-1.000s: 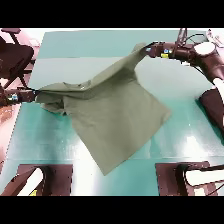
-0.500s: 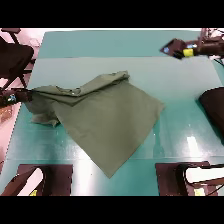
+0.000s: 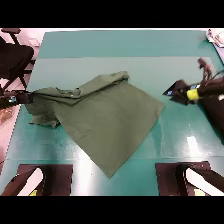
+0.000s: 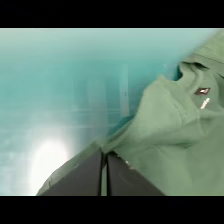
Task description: Fold the shirts.
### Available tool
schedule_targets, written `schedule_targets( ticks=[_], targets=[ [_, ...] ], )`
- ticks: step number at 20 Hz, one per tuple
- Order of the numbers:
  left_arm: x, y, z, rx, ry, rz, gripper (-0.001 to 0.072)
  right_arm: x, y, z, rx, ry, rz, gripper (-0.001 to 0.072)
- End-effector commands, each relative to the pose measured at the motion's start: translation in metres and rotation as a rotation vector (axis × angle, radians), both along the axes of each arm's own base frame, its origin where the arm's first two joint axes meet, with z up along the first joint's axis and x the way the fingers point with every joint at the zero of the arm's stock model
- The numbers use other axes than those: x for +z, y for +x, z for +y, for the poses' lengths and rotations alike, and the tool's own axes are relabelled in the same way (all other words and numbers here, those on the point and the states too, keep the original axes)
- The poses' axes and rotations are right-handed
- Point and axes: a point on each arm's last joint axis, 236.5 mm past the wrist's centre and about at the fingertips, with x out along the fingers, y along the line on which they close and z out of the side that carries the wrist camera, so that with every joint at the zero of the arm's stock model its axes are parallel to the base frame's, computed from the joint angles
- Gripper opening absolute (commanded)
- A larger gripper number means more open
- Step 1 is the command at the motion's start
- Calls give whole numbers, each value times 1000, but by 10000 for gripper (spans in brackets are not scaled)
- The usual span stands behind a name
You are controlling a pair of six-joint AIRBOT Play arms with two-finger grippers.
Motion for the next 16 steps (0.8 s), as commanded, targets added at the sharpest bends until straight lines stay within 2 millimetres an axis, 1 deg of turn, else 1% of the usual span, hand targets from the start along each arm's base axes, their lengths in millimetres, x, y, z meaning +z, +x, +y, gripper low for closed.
schedule_targets(
  ticks=[1, 4, 6, 7, 8, 11, 12, 14, 16],
  targets=[
    [-2, -3, -3, -6, -13, 16, 30, -38, -25, 23, -146, 69, 42, 509],
    [-2, -3, -3, -6, -14, 16, 30, -67, -33, 16, -255, 76, 79, 509],
    [-2, -3, -4, -2, -21, 17, 30, -99, -52, -6, -324, -1, 168, 509],
    [-2, -3, -4, -2, -21, 17, 30, -112, -62, -17, -343, -45, 204, 509],
    [-2, -3, -4, -2, -21, 17, 30, -123, -69, -23, -360, -58, 228, 509],
    [-2, -3, -4, -2, -21, 17, 30, -139, -71, -38, -397, -68, 228, 509],
    [-2, -3, -3, -2, -20, 16, 30, -145, -71, -39, -377, -77, 237, 509],
    [-2, -3, -3, -2, -19, 17, 30, -157, -70, -32, -313, -67, 242, 510],
    [-2, -3, -3, -2, -19, 17, 30, -167, -57, -23, -272, -27, 210, 510]
  ],
)
